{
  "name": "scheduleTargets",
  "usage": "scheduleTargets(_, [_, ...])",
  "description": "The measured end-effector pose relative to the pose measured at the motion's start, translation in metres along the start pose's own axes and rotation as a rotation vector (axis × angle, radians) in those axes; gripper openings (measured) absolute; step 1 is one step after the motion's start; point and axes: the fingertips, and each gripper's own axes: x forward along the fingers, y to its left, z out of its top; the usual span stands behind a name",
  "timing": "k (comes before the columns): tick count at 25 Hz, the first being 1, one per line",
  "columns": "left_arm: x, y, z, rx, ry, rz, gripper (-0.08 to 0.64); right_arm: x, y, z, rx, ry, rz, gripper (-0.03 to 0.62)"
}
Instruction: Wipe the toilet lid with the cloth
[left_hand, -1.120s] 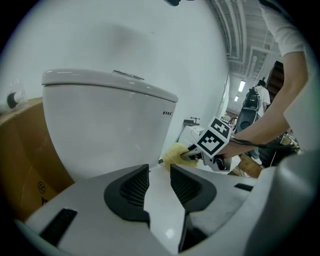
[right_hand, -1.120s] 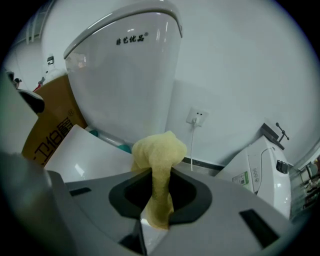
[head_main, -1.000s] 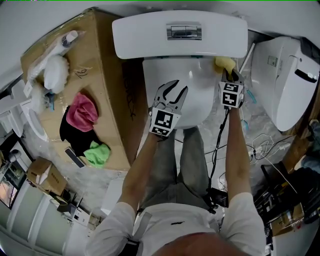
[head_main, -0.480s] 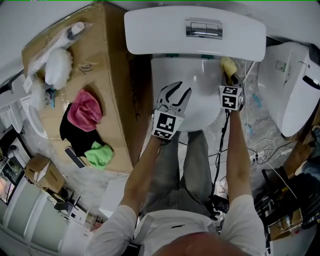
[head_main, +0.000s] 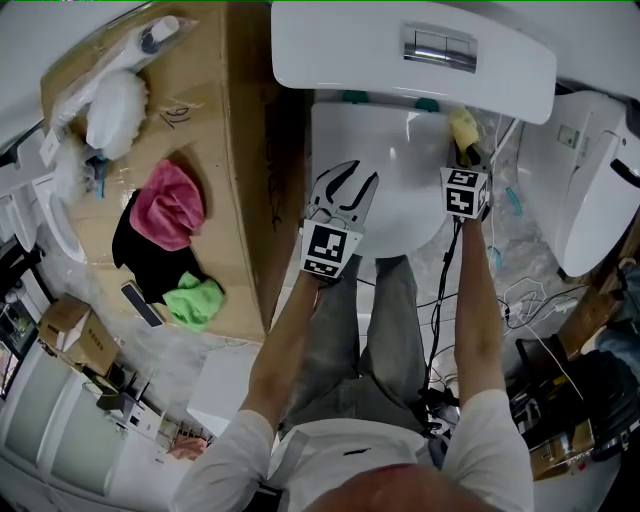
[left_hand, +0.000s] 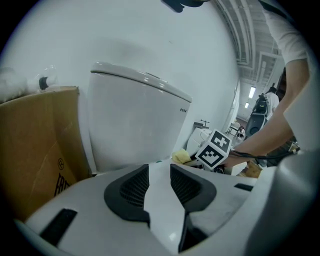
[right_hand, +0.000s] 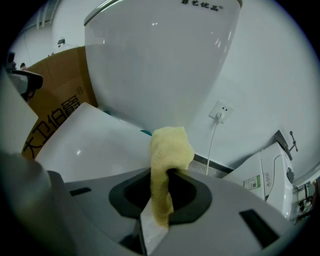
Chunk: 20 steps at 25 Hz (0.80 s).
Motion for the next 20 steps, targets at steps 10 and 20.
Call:
scheduleTargets(10, [-0.011,0.021,-0.007,-0.047,-0.016,0.057,0.149,-0.001,0.027,0.013,-0.063,-0.006,0.014,0.089])
scheduleTargets(20, [-0.022,0.035,-0.012,-0.067,-0.020,0.087,0.149,-0.003,0.065,0.033,-0.104,-0.032,0.061,0.089])
